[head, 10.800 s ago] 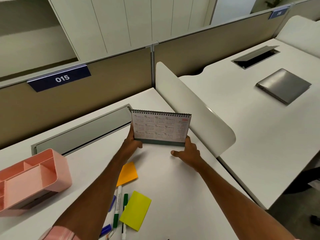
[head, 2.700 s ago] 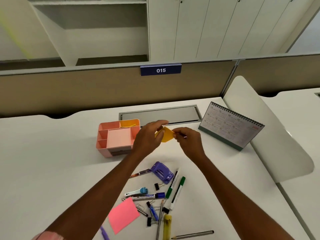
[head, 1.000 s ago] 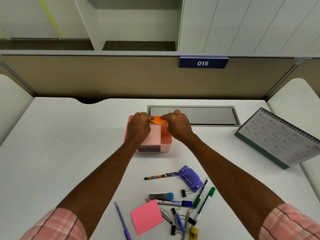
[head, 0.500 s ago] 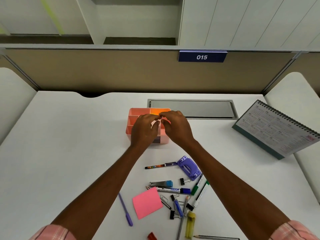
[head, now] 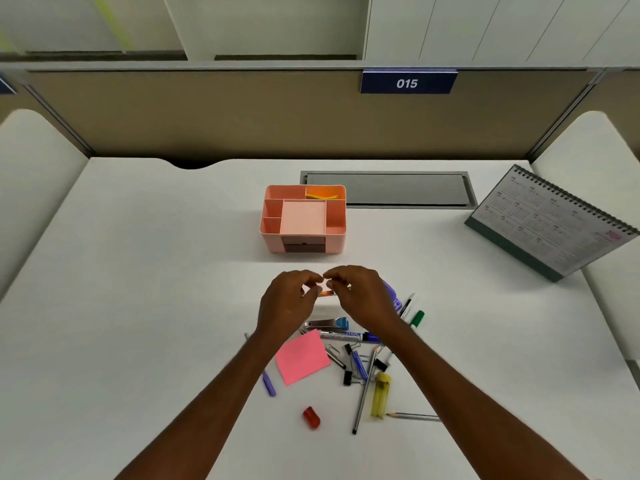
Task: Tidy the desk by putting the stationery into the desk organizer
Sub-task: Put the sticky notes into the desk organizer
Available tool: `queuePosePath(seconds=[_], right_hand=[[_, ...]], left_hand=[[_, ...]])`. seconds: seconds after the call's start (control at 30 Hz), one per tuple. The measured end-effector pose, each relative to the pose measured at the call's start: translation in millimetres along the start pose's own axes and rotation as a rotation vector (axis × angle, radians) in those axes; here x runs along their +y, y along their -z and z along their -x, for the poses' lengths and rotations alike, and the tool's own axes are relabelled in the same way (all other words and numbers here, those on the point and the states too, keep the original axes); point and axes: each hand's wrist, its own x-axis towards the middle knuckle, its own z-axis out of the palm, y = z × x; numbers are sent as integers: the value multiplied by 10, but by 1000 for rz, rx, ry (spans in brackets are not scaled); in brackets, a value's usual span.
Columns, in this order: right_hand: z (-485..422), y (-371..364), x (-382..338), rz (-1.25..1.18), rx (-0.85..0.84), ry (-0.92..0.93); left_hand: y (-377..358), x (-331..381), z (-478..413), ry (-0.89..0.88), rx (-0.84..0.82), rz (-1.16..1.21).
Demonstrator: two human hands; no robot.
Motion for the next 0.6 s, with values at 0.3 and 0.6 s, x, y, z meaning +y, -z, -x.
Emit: queuePosePath(seconds=[0.3,0.6], right_hand=[[460,-75,137,-122,-4,-187],[560,27,175,-71,28,-203]], left_hand=[[-108,-405,663,270,-337,-388],[-147,-424,765,241,-278,-352]])
